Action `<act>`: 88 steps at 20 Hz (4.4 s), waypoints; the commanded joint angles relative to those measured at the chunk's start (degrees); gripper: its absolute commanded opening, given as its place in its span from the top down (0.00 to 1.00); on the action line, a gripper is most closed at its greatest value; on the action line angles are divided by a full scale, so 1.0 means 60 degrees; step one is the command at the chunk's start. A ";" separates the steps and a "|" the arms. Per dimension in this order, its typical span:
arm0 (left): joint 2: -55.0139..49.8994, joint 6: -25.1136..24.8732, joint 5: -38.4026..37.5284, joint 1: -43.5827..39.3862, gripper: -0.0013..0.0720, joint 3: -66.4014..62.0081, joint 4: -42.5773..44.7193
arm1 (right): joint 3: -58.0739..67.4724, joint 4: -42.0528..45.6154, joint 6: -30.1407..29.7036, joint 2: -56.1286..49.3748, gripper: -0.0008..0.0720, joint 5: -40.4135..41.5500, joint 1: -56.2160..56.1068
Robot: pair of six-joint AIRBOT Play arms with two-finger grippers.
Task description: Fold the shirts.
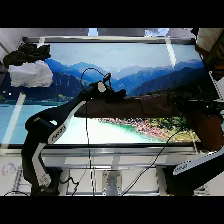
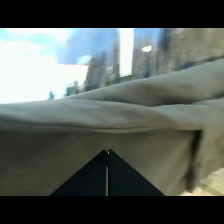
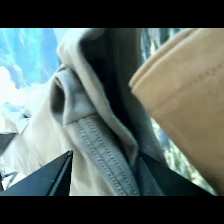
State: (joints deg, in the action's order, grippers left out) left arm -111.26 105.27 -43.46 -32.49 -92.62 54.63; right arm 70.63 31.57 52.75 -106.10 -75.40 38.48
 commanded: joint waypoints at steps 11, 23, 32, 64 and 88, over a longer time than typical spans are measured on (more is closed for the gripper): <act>-0.0492 0.0492 -0.0127 0.0000 0.97 -0.0011 0.0069 | 0.0004 -0.0186 0.0495 -0.0011 0.68 -0.0029 -0.0863; -0.0117 -0.0831 0.1075 0.0375 0.80 -0.2084 -0.0284 | 0.0226 -0.0324 0.0437 0.1865 0.94 -0.0583 -0.0874; 0.3133 -0.2124 -0.0098 0.3246 0.76 -0.4401 0.0659 | 0.3912 -0.0087 0.1534 0.2477 0.94 0.0426 -0.5967; 0.2390 -0.2127 -0.5982 0.4288 0.72 -0.3519 0.1767 | 0.4266 0.3628 0.4204 -0.0703 0.33 0.0535 -0.7668; 0.0022 -0.2106 -0.6058 0.3912 0.38 -0.3559 -0.0525 | 0.3963 -0.0058 0.3457 -0.2262 0.33 -0.0364 -0.7858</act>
State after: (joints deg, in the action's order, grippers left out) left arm -111.09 93.06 -79.72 -9.02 -113.93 53.25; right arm 94.41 32.97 73.63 -118.89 -77.43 -7.99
